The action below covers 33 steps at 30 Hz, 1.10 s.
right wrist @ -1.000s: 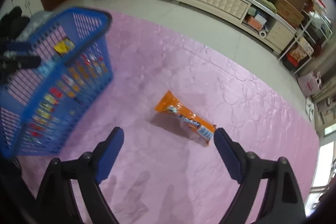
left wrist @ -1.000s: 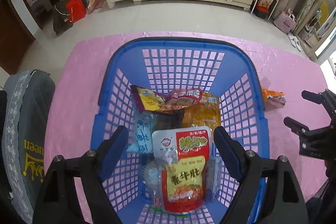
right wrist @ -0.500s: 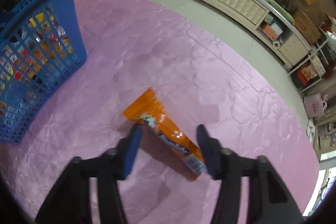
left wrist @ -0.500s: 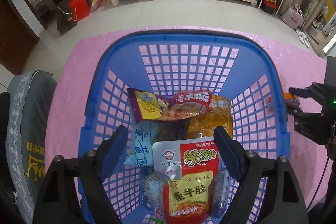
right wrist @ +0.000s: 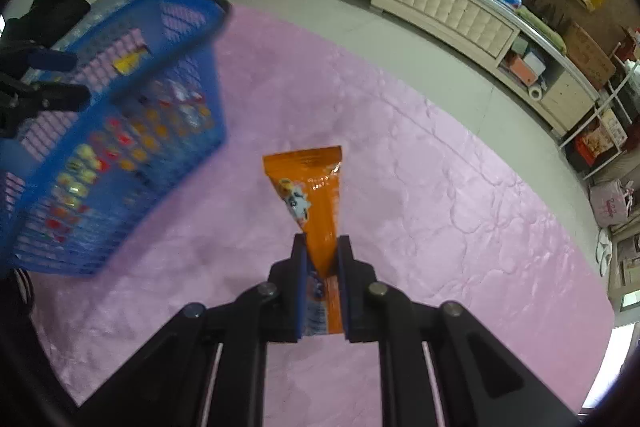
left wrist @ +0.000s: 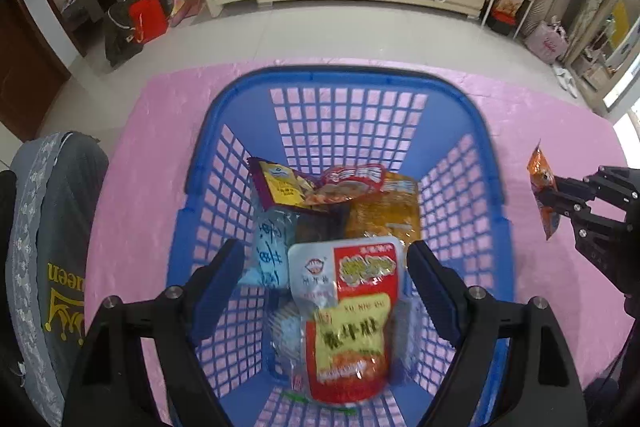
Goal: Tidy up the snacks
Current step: 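Close the right tool on the orange snack stick, then carry the orange snack stick into the basket and open the right tool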
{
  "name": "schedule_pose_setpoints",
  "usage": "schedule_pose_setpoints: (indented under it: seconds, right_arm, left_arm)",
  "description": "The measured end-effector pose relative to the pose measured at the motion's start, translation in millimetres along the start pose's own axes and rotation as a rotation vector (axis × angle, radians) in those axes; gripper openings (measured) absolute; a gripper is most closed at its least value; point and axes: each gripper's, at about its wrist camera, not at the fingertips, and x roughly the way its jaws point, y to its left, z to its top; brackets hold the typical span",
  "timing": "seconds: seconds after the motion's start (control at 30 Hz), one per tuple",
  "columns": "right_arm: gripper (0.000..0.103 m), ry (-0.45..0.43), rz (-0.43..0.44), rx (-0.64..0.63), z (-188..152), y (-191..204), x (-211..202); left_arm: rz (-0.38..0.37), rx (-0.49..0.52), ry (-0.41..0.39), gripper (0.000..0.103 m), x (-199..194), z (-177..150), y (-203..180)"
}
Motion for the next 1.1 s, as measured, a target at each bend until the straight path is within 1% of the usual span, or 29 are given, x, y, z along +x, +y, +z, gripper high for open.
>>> schedule_pose_setpoints:
  seconds: [0.17, 0.23, 0.43, 0.53, 0.6, 0.73, 0.87, 0.93, 1.03, 1.1]
  right_arm:
    - [0.017, -0.041, -0.005, -0.013, 7, 26, -38]
    - [0.017, -0.059, -0.006, -0.013, 11, 31, -51]
    - [0.017, -0.107, -0.022, -0.018, 22, 51, -86]
    - [0.017, -0.12, -0.014, -0.011, 30, 57, -96]
    - [0.017, -0.128, -0.005, 0.01, 32, 63, -102]
    - [0.017, -0.142, 0.043, 0.105, 39, 72, -107]
    - [0.017, -0.134, 0.077, 0.162, 46, 91, -106]
    - [0.017, -0.124, 0.088, 0.172, 51, 100, -103]
    - [0.017, -0.099, 0.067, 0.158, 58, 118, -99]
    - [0.017, -0.091, 0.072, 0.152, 62, 132, -97]
  left_arm:
    - [-0.004, 0.013, -0.047, 0.082, -31, -11, 2]
    - [-0.01, 0.009, -0.069, 0.082, -44, -16, 7]
    - [-0.024, -0.005, -0.096, 0.082, -67, -27, 13]
    - [-0.027, -0.005, -0.11, 0.082, -76, -33, 20]
    - [-0.029, -0.008, -0.117, 0.082, -81, -37, 25]
    - [-0.03, 0.003, -0.125, 0.082, -87, -47, 34]
    - [-0.022, -0.004, -0.141, 0.082, -94, -56, 47]
    - [-0.004, -0.006, -0.155, 0.082, -97, -60, 54]
    - [-0.022, -0.02, -0.163, 0.082, -99, -66, 64]
    - [-0.024, -0.024, -0.167, 0.082, -99, -70, 71]
